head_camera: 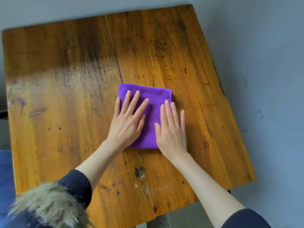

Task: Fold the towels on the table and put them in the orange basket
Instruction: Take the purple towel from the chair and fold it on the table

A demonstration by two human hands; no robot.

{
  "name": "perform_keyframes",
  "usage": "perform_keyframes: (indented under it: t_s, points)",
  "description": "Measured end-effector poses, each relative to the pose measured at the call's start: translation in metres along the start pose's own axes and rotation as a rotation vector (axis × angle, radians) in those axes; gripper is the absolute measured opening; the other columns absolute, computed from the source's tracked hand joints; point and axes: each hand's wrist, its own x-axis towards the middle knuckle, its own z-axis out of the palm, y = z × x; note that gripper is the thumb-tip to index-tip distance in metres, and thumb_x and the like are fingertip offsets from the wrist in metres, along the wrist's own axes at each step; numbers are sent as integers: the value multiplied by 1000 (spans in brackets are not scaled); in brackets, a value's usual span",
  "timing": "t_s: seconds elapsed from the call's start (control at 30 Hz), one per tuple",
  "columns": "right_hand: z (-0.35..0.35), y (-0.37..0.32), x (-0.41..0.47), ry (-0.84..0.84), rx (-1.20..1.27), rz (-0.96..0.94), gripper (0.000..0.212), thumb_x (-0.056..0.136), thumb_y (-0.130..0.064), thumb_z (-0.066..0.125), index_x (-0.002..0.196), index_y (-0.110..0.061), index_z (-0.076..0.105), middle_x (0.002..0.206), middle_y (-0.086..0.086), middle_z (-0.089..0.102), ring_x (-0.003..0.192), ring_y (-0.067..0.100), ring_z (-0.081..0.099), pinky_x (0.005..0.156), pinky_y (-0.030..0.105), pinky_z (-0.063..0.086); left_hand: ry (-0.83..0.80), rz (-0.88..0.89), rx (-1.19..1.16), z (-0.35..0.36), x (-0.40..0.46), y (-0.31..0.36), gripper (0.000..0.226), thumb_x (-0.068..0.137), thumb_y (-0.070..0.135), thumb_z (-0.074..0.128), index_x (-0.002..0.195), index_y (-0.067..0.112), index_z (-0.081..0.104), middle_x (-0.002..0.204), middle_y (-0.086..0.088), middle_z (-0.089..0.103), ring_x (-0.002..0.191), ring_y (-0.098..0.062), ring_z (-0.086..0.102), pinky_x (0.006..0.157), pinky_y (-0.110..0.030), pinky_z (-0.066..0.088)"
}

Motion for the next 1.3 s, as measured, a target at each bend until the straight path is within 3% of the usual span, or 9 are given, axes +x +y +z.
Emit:
perform_keyframes:
  t_s: [0.17,0.53,0.63,0.7,0.8,0.87,1.03,1.23,1.3]
  points:
    - [15,13,56,-47,-34,8,58,99,-34,28,148,-6,14,157,11,12,146,22,6,117,43,0,21,-30,-7,4,28,-22,52,95,36,27,143,18,36,154,-9,25,144,-34,14,114,-53,6]
    - [25,21,58,-43,181,31,59,99,-37,28,150,-15,8,158,4,4,144,12,-5,117,36,-6,-56,-81,-107,9,24,-24,54,95,40,24,147,26,26,158,-3,12,146,-28,4,115,-51,7]
    - [12,10,38,50,426,183,59,98,-26,42,149,-14,16,157,5,15,145,13,9,119,35,8,-3,-144,-296,0,8,-22,50,97,36,29,145,24,31,158,-7,10,146,-26,4,115,-43,7]
    - [3,7,25,138,521,371,53,95,-23,49,144,-14,30,148,4,35,137,17,32,113,37,27,110,-236,-419,-6,-5,-22,44,98,26,40,141,16,41,153,-17,23,143,-30,18,115,-39,16]
    - [-7,8,18,50,518,598,44,94,-32,51,135,-18,43,126,-1,53,116,17,51,102,43,40,200,-429,-524,-14,-18,-23,41,93,17,52,133,10,48,134,-19,41,124,-32,40,105,-36,33]
    - [-13,10,21,-55,549,683,43,93,-36,51,131,-17,47,119,0,57,111,19,54,99,48,41,182,-523,-567,-17,-21,-24,41,92,19,54,132,11,48,124,-16,44,115,-29,43,99,-31,33]
    - [-21,13,34,-228,528,770,42,89,-43,58,122,-17,53,118,2,61,108,23,56,98,48,43,21,-598,-654,-21,-17,-26,53,88,25,61,136,12,42,117,-13,44,104,-26,51,99,-39,41]
    - [-16,13,43,-282,593,854,45,85,-40,64,120,-13,55,118,5,60,106,24,58,95,48,47,-80,-614,-694,-22,-10,-29,55,84,20,67,133,14,46,106,-7,45,77,-12,48,81,-17,35]
    - [-16,13,45,-306,680,886,40,85,-37,65,114,-10,59,112,7,62,100,24,61,89,45,52,-143,-632,-748,-24,-9,-31,59,82,17,68,136,16,43,112,-9,46,79,-16,52,87,-22,40]
